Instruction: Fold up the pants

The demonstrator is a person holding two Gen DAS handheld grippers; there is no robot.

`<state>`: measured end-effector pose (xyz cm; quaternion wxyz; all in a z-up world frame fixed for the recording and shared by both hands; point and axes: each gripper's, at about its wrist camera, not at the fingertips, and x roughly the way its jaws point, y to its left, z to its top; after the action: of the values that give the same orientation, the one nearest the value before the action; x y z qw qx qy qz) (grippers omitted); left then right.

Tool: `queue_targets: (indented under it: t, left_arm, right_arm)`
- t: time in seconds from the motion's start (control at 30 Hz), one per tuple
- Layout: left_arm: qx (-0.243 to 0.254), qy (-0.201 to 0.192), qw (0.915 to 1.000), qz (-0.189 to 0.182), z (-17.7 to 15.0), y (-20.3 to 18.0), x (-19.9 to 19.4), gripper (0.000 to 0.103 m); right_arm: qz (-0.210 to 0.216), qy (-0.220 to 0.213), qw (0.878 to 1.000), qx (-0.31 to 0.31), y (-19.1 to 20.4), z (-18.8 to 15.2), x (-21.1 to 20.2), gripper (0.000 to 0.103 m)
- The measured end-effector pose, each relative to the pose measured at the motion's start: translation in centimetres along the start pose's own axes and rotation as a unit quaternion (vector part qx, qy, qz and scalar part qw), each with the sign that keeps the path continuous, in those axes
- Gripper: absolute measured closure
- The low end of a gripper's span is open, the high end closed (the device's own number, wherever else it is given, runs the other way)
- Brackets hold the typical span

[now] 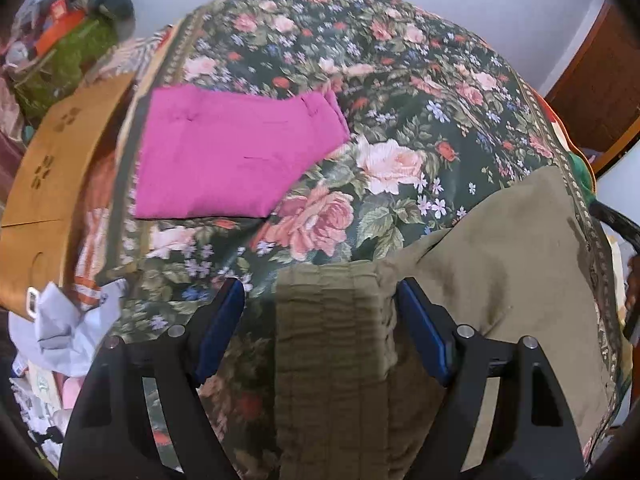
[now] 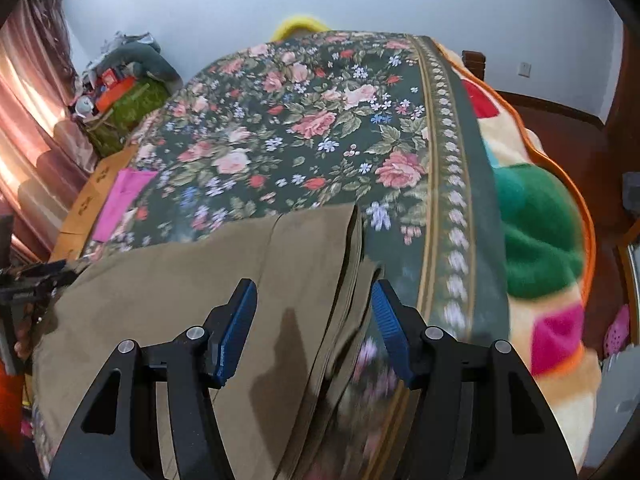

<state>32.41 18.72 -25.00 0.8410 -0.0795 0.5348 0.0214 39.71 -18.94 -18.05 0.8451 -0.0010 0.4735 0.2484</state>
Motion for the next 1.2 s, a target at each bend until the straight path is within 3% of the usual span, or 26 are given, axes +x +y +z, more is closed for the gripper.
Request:
queue_targets:
  t: [0.23,0.3,0.4,0.5,0.6,0.73,0.87,0.97,1.03,1.2]
  left_arm:
    - [0.012,-0.009,0.9999,-0.006,-0.4,-0.5,1.0,0.028]
    - [0.013,-0.017,0.9997,-0.012,-0.5,-0.5,0.9,0.037]
    - [0.0,-0.037,0.9993,-0.01,-0.7,-0.3,0.6,0.04]
    - [-0.026,-0.048,0.9983,-0.021,-0.9,0.5,0.8,0.042]
    - [-0.056,-0.053,0.9966,-0.029,-1.0,1.2,1.1,0.042]
    - [-0.093,-0.047,0.9941,-0.031,-1.0,2.0,1.5,0.042]
    - [-0.103,-0.029,0.9937,-0.034,-0.9,1.9,1.5,0.041]
    - [-0.081,-0.03,0.9963,-0.01,-0.7,1.0,0.3,0.04]
    - [-0.056,-0.034,0.9979,0.006,-0.6,0.2,-0.6,0.04]
    - [0.012,-0.062,0.9977,0.026,-0.4,-2.5,-3.1,0.037]
  right_arm:
    - [0.013,0.021,1.0,0.013,-1.4,2.5,5.0,0.047]
    - [0.026,0.024,0.999,0.021,-1.6,2.4,6.1,0.06]
    - [0.005,0.019,1.0,0.012,-1.6,1.7,6.7,0.08]
    - [-0.002,0.023,1.0,0.018,-2.2,1.7,7.0,0.09]
    - [-0.004,0.026,0.999,0.02,-2.6,1.8,7.2,0.095]
    - [-0.05,0.029,0.998,-0.018,-1.1,1.7,7.8,0.096]
    - [-0.064,0.032,0.997,-0.031,-0.8,2.0,7.5,0.096]
    - [-0.091,0.034,0.994,-0.05,0.0,2.3,6.1,0.088]
    - [-0.084,0.022,0.995,-0.05,0.8,2.3,4.2,0.084]
    - [-0.027,-0.027,0.996,-0.08,5.0,1.4,-0.4,0.045]
